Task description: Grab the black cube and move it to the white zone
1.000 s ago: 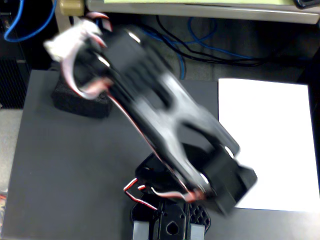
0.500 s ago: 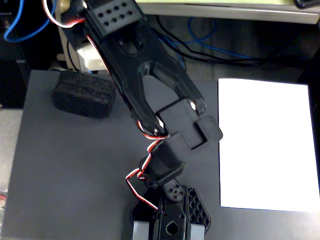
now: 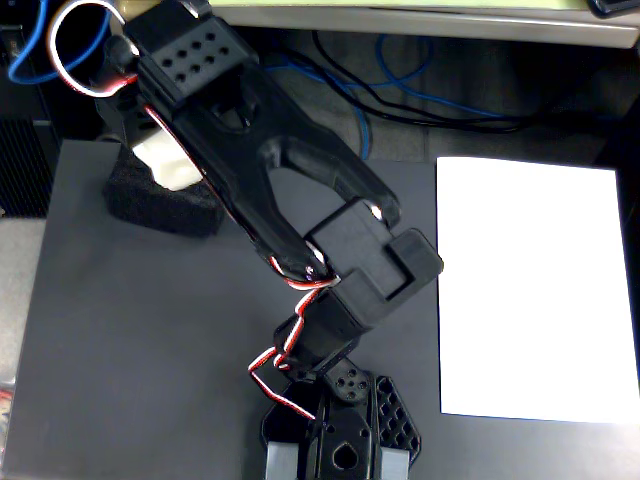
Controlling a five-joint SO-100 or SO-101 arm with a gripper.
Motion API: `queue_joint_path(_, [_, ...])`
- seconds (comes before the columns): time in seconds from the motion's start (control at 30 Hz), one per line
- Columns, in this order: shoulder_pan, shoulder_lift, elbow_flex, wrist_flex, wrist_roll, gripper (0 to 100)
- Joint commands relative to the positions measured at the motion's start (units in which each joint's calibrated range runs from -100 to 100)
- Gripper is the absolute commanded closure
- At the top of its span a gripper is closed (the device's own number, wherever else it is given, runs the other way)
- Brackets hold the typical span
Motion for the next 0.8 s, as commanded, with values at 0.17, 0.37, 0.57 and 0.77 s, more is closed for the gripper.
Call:
queue_joint_path(0.17, [-0.3,-1.3,-1.1,0.8,0.0,83])
queue_joint_path(0.37, [-0.4,-1.3,-0.7,8.6,-0.6,82])
queue_joint_path(0.57, [-14.6,-1.3,-1.5,3.9,-10.2,53])
queue_joint_path(0.77, [-0.1,-0.4,-0.7,-5.2,-11.0,53])
